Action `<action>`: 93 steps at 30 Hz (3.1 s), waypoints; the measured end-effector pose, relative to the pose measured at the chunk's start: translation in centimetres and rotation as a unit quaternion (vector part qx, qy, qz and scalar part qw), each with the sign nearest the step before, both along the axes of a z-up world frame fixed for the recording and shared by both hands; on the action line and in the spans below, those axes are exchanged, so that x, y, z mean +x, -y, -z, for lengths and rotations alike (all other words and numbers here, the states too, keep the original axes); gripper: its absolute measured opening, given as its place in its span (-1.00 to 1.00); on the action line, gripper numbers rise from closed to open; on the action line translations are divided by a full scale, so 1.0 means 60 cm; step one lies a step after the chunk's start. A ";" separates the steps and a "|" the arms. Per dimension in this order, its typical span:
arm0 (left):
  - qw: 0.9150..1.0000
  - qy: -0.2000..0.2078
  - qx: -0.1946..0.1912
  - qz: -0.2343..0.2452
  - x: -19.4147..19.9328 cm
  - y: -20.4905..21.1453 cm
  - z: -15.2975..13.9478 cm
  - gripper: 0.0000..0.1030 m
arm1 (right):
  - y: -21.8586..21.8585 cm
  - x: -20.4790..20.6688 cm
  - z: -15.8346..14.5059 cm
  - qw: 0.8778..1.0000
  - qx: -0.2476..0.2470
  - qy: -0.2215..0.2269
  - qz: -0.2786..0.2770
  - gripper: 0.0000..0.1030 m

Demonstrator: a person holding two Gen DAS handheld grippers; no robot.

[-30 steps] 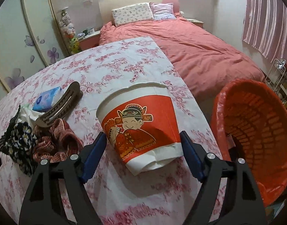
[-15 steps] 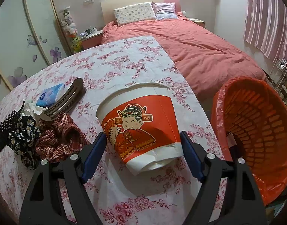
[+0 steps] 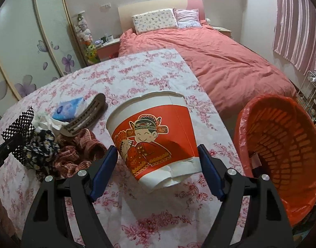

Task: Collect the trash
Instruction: 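Grasp the black checkered cloth with the left tool while the right tool holds the cup, then carry the cup and checkered cloth over the orange basket and release both, then grasp the green cloth with the left tool while the right tool grasps the brown plaid cloth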

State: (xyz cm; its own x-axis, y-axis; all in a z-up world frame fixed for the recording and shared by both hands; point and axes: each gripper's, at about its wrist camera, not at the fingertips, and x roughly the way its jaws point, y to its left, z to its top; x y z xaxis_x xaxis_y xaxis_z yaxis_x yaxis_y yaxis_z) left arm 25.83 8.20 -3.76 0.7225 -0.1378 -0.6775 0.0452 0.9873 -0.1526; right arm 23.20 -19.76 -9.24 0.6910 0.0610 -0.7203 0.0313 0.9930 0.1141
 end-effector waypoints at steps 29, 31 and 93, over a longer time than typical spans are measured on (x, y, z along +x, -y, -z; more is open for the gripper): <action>0.987 0.065 -0.041 0.138 -0.070 0.221 -0.142 -0.83 | 0.136 -0.121 -0.099 0.994 0.016 0.081 0.071 0.50; 0.986 0.062 -0.046 0.151 -0.073 0.246 -0.142 -0.83 | 0.151 -0.127 -0.101 0.993 0.013 0.086 0.082 0.50; 0.984 -0.030 -0.010 0.176 -0.020 0.366 -0.010 0.08 | 0.267 -0.113 -0.054 0.986 0.014 0.063 0.152 0.60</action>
State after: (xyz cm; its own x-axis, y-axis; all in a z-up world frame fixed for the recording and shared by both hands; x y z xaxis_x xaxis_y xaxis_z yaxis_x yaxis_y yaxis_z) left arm 24.65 -13.76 -3.14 0.5859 -0.3853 -0.7129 0.3738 0.9090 -0.1841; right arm 16.43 -35.80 -5.97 0.7636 -0.1450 -0.6292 0.3119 0.9360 0.1629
